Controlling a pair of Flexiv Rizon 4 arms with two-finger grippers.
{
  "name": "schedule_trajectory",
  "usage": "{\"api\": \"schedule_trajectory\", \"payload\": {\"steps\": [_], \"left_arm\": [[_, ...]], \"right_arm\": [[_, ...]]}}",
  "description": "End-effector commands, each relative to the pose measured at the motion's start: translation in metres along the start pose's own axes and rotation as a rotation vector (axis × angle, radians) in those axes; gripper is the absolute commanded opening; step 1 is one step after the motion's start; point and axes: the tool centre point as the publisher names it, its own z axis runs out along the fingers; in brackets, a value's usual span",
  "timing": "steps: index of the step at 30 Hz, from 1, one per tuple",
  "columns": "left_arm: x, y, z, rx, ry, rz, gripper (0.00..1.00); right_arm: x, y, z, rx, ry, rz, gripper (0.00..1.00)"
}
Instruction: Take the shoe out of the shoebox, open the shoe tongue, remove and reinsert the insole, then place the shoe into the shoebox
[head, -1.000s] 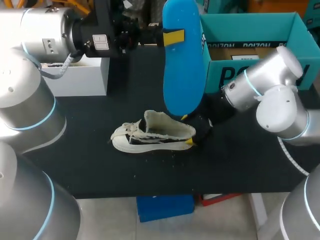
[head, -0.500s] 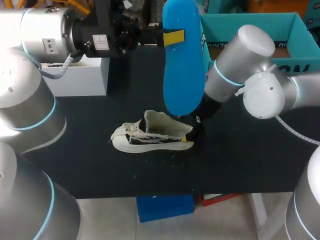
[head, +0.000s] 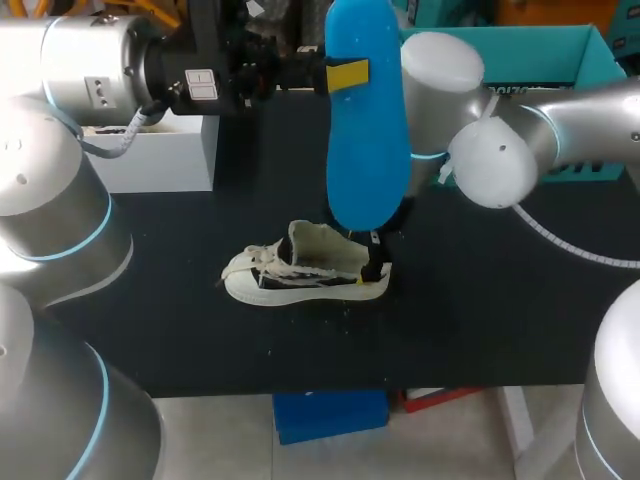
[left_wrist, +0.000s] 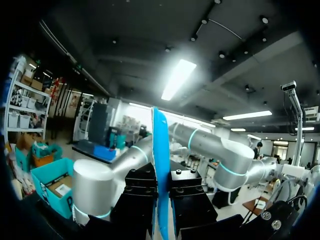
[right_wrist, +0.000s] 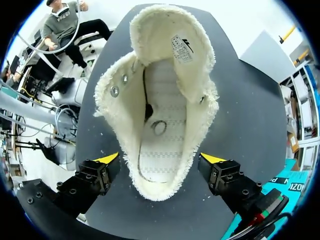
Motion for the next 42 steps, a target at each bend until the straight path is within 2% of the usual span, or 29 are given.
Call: {"api": "schedule_trajectory", "payload": {"steps": [1, 16, 27, 32, 42], "left_arm": [[0.0010, 0.0009, 0.0009, -0.001, -0.004, -0.001, 0.00], [0.0010, 0.0009, 0.0009, -0.001, -0.004, -0.001, 0.00], [0.0010, 0.0009, 0.0009, -0.001, -0.004, -0.001, 0.00], [0.0010, 0.0009, 0.0009, -0.001, -0.004, -0.001, 0.00], [0.0010, 0.0009, 0.0009, -0.001, -0.004, -0.001, 0.00]], "right_arm": [[-0.0020, 0.0049, -0.0002, 0.137, -0.001, 0.004, 1.00], [-0.0003, 0.0119, 0.0024, 0.147, -0.008, 0.013, 1.00], [0.0001, 0.0136, 0.0048, 0.124, -0.007, -0.007, 1.00], [-0.0022, 0.0126, 0.0036, 0.041, -0.028, -0.047, 1.00], [-0.0018, 0.0080, -0.0021, -0.224, -0.058, -0.018, 1.00]]}}
